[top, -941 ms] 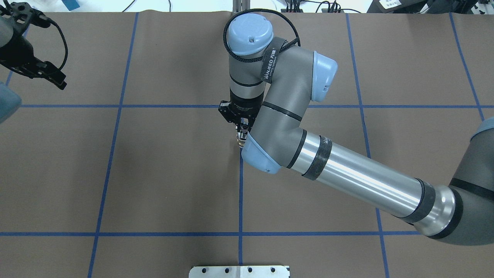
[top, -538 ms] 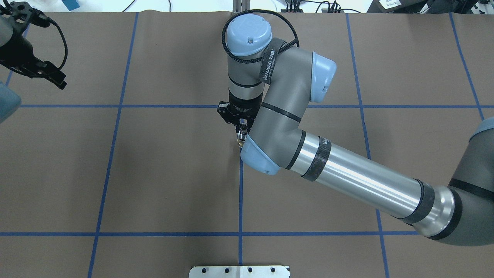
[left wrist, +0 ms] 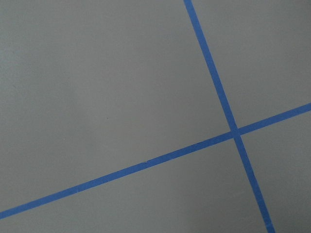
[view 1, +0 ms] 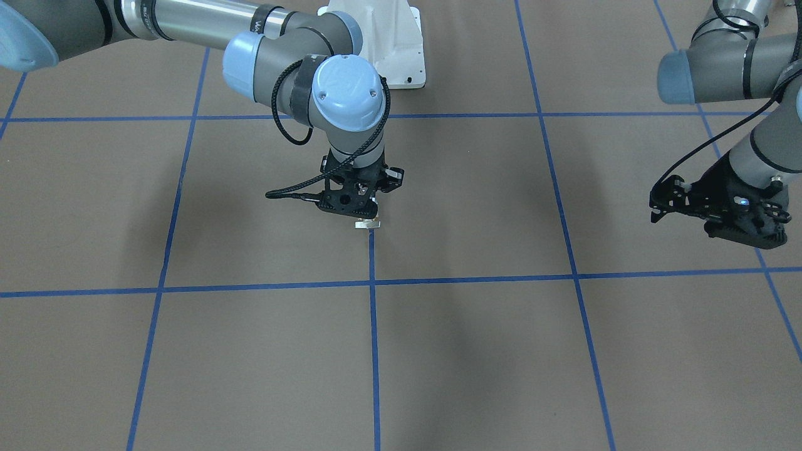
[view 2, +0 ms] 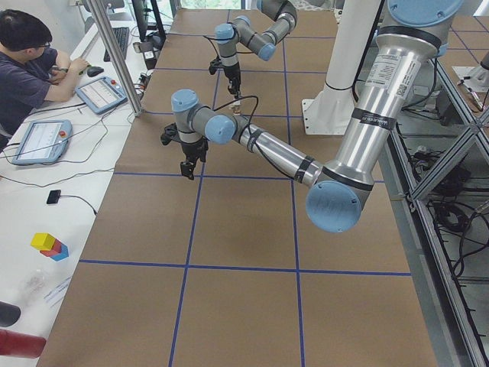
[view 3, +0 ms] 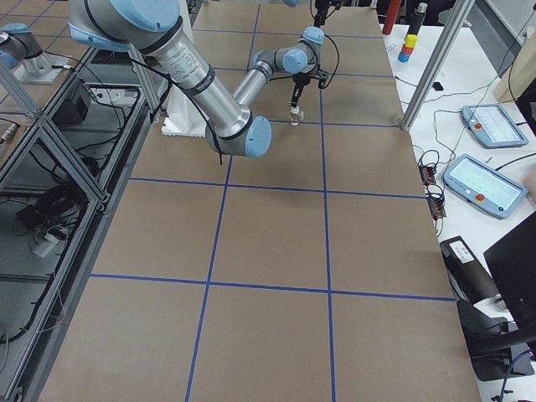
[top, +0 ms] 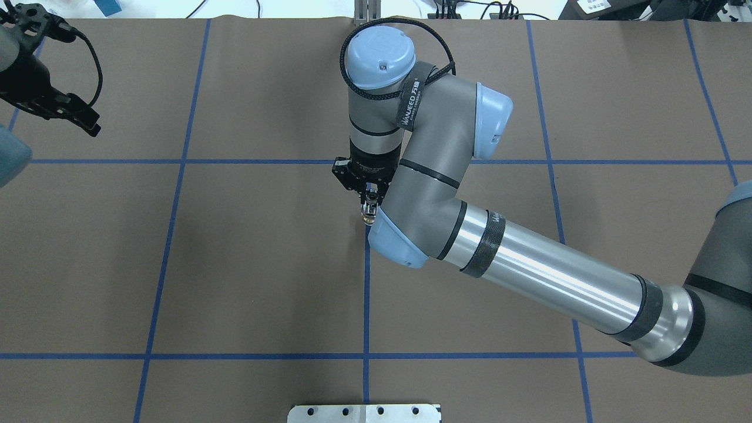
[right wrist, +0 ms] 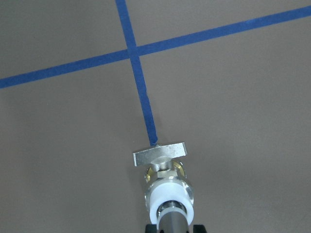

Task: Assemble PPR valve and pipe with both arms
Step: 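Lower the fitting onto the valve top and press it into place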

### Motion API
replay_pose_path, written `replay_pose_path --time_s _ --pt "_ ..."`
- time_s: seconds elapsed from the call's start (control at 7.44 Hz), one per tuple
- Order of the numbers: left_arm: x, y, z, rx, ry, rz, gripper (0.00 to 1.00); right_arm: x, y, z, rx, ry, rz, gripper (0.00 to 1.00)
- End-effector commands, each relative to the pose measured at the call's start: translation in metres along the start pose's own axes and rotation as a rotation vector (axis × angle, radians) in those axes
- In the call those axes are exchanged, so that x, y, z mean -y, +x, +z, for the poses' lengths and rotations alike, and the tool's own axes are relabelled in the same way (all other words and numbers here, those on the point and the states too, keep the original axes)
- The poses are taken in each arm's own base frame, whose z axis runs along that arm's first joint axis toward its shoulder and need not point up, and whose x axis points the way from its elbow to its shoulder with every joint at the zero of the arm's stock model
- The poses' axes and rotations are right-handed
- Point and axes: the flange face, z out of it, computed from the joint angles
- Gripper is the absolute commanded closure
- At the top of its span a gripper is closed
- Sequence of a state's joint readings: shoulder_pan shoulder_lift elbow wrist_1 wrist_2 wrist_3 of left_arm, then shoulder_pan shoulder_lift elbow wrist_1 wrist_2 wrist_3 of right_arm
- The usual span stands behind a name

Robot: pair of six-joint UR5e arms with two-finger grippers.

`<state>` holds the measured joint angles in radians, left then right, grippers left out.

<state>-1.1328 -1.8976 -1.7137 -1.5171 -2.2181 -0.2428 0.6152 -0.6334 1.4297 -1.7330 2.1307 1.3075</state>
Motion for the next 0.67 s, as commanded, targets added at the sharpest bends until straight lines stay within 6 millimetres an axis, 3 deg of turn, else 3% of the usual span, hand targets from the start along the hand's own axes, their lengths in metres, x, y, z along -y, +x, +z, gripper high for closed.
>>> replay_pose_path --time_s 0.0,0.27,0.4,0.54 --pt "0.0000 0.0002 0.0004 0.000 -0.001 0.001 0.00 0.0011 0.0009 0.0000 0.001 0.001 -0.002 1.00" --pt "0.0000 -0.0002 0.0010 0.000 -0.002 0.000 0.00 0.0011 0.0018 0.0025 0.033 0.009 -0.019 0.99" --pt "0.0000 -0.0007 0.0016 0.000 -0.003 -0.001 0.00 0.0021 0.0040 0.0050 0.047 0.013 -0.027 0.86" --pt "0.0000 -0.0007 0.0016 0.000 -0.003 -0.001 0.00 0.0021 0.0039 0.0049 0.049 0.013 -0.026 0.82"
